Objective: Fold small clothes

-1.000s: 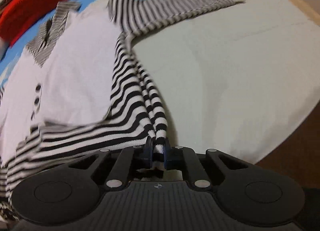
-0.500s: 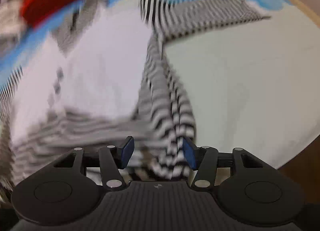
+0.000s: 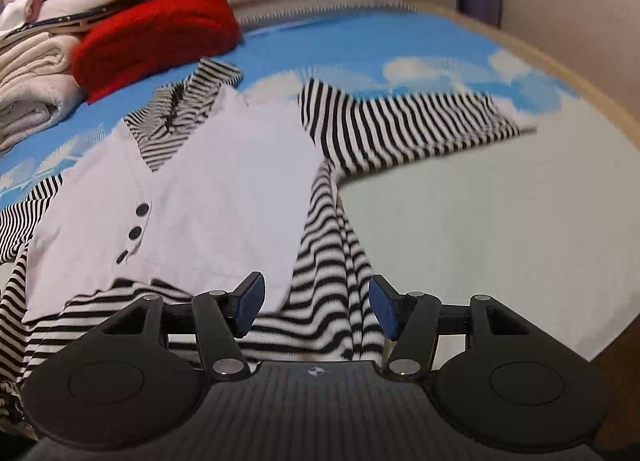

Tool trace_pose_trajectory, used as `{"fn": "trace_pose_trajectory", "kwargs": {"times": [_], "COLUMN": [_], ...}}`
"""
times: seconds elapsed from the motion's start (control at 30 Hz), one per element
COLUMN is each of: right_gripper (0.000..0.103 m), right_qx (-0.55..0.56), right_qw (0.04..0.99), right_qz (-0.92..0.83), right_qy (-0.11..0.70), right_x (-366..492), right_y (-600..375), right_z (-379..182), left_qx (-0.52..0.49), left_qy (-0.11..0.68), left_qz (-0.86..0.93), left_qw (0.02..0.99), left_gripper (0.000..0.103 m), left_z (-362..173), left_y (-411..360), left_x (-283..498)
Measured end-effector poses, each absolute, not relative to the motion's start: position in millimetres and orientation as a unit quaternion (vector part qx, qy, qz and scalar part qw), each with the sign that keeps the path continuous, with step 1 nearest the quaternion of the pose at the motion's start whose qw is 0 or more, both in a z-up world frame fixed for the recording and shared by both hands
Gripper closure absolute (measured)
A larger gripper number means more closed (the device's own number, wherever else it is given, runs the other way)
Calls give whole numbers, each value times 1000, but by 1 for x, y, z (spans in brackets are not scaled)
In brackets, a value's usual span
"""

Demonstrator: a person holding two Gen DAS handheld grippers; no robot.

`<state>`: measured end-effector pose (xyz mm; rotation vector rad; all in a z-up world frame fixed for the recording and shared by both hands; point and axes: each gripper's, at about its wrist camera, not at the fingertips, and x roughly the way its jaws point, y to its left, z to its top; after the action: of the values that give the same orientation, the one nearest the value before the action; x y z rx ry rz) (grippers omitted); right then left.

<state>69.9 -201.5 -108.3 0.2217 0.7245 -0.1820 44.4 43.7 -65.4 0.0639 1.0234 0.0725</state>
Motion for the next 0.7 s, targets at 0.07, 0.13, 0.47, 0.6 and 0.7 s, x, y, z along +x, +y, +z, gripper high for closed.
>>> {"fn": "trace_pose_trajectory", "kwargs": {"times": [0.07,0.13,0.47,0.6,0.7], "right_gripper": [42,41,41,41,41], "right_qx": [103,89,80,70,70], "right_qw": [930,931,926,926,925], "right_qz": [-83,-84,-94,-109,-111], "right_qy": [343,345,356,356,356], "right_x": [64,65,67,67,68], "right_y": [-198,-193,-189,-190,-192], "right_z": [-107,-105,-102,-102,-102], "left_qx": [25,26,33,28,27], "left_qy": [485,479,466,466,464], "left_qz": [28,25,17,17,16], "left_qw": [874,877,884,884,885], "left_gripper": [26,25,24,23,23], "left_z": [-67,-68,-68,-67,-66], "left_y": [40,40,46,46,45], "left_x": [46,39,36,38,37]}}
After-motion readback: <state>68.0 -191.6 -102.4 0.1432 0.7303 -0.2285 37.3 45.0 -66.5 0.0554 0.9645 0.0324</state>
